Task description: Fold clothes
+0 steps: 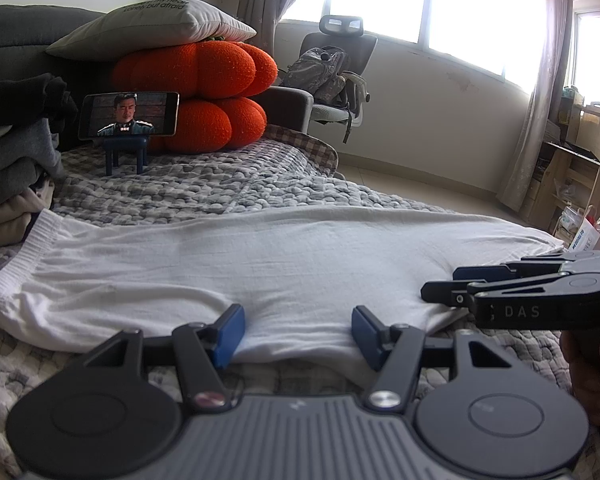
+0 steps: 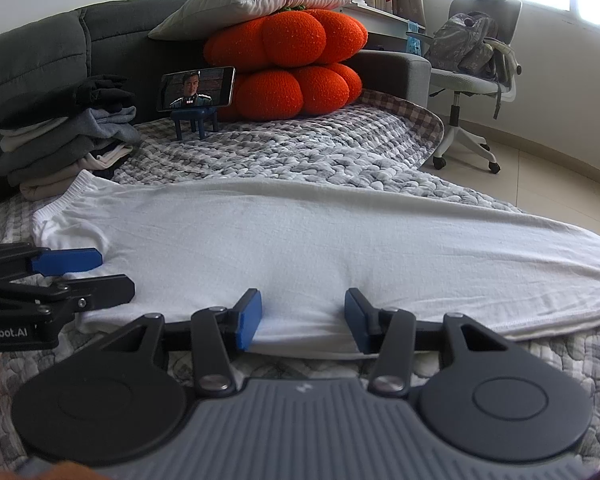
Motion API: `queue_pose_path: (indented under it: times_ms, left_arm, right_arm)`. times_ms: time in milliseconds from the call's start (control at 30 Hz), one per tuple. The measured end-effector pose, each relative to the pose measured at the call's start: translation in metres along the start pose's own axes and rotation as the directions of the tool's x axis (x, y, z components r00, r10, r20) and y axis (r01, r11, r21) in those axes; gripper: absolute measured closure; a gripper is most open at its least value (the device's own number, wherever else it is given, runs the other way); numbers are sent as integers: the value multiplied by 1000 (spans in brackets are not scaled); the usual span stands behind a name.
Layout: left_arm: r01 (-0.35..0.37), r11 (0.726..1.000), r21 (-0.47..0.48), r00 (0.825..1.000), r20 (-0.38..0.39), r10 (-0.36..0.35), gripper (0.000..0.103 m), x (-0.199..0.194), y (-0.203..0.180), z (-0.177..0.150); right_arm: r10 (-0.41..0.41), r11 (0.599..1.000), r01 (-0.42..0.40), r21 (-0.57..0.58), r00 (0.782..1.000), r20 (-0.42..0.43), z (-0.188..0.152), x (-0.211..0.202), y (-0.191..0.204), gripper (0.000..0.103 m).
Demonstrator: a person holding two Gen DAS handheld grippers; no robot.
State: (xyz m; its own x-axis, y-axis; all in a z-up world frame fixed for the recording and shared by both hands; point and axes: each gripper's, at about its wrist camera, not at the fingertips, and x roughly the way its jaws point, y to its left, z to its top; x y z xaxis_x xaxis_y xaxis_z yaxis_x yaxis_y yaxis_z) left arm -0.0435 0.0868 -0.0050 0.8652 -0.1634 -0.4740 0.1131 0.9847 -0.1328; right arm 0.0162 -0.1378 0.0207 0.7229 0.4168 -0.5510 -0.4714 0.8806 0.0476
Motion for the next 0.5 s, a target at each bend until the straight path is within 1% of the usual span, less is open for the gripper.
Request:
queue_pose_path:
  times_ms: [500]
  left_arm:
    - [2, 1000, -1, 1000, 0, -2, 42, 0, 0, 0]
  right_arm:
    - [-8, 1000, 8, -1, 1000, -4, -1, -3, 3, 52]
